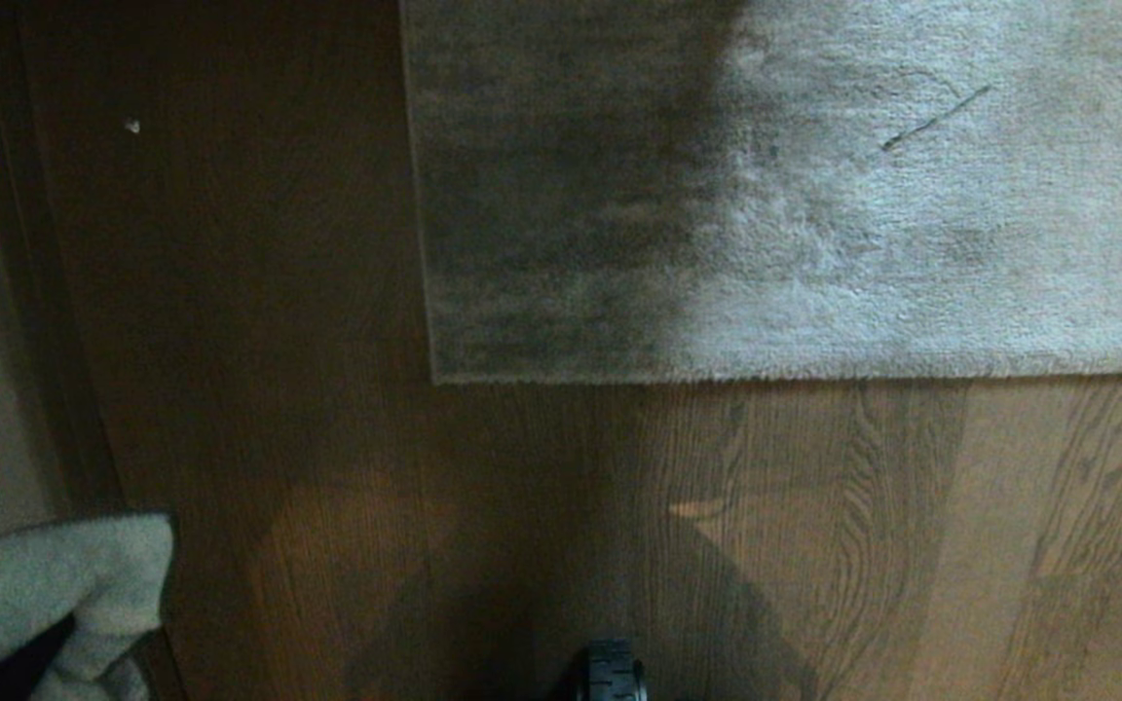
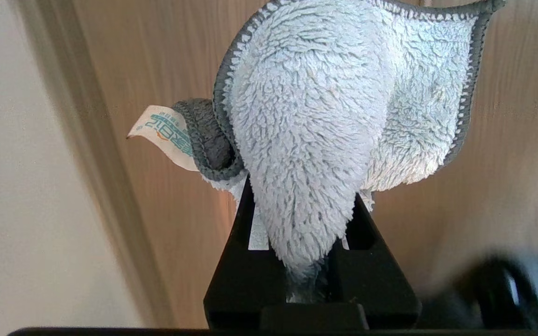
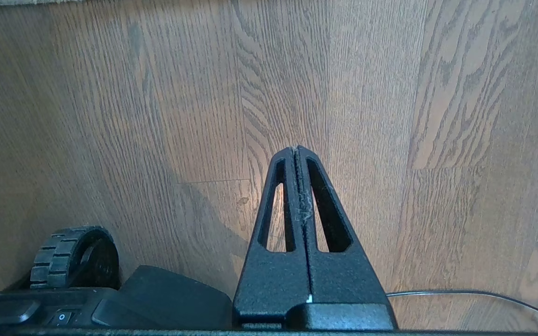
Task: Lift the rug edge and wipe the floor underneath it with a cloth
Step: Lift up the carpet
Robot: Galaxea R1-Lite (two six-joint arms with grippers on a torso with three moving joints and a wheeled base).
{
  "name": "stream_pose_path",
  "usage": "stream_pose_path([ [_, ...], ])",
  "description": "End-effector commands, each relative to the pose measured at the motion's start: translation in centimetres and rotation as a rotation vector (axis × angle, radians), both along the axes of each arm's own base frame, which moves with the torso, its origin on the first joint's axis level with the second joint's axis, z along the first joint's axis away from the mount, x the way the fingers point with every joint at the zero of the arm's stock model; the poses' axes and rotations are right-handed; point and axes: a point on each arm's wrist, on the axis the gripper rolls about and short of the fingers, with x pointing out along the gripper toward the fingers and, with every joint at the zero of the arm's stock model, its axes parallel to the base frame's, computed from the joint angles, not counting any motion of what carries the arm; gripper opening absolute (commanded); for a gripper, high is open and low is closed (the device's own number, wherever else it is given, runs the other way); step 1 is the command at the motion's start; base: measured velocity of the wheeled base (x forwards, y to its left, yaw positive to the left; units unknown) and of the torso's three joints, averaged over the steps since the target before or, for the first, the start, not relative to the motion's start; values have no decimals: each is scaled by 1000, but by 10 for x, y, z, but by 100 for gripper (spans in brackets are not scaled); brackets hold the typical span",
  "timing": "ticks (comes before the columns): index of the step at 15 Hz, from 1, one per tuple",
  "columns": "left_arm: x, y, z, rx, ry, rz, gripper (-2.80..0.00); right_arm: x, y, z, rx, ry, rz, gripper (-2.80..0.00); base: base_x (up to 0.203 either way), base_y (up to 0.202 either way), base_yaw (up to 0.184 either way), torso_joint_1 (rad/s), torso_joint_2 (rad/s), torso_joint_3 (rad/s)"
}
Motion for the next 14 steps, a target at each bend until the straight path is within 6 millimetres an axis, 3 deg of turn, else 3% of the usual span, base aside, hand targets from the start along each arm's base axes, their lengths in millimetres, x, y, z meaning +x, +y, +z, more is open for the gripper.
stream_pose_path([
  [1, -37, 0, -28, -12, 36, -13, -280, 0, 0, 0, 1, 1, 0, -280, 0, 0, 0, 0, 0, 0],
  [6, -59, 0, -42, -32, -89, -16, -280, 0, 0, 0, 1, 1, 0, -280, 0, 0, 0, 0, 0, 0],
  [14, -60, 0, -43, -32, -124, -14, -280, 0, 0, 0, 1, 1, 0, -280, 0, 0, 0, 0, 0, 0],
])
